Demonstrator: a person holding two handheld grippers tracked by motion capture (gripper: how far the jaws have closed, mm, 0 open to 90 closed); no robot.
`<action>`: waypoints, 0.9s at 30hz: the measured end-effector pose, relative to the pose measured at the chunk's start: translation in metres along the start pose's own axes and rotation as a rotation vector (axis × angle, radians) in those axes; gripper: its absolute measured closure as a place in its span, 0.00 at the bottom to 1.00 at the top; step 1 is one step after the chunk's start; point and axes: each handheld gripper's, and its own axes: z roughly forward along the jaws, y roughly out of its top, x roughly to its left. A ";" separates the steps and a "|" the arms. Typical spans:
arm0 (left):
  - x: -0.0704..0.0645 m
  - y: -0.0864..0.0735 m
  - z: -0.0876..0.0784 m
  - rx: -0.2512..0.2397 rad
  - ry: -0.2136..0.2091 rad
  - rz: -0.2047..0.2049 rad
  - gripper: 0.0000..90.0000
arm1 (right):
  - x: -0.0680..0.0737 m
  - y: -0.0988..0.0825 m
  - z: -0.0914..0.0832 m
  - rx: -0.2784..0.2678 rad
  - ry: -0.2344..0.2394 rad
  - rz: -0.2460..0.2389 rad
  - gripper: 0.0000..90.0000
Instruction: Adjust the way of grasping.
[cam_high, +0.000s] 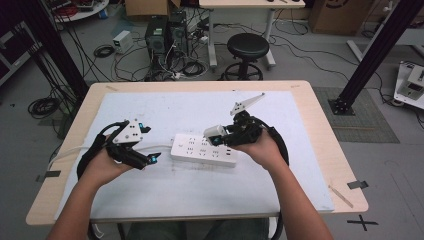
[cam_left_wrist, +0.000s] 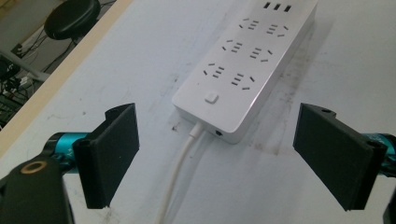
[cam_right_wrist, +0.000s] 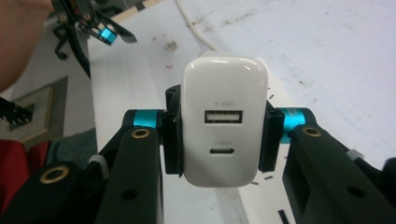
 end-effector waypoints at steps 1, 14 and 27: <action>0.003 -0.002 -0.001 0.014 -0.002 0.001 0.16 | -0.002 0.004 -0.001 0.019 -0.010 -0.019 0.70; 0.015 -0.005 0.000 0.050 -0.015 -0.017 0.16 | -0.005 0.027 -0.003 0.182 -0.060 -0.103 0.70; 0.021 -0.008 -0.002 0.071 -0.011 -0.032 0.16 | -0.006 0.040 0.000 0.280 -0.065 -0.180 0.70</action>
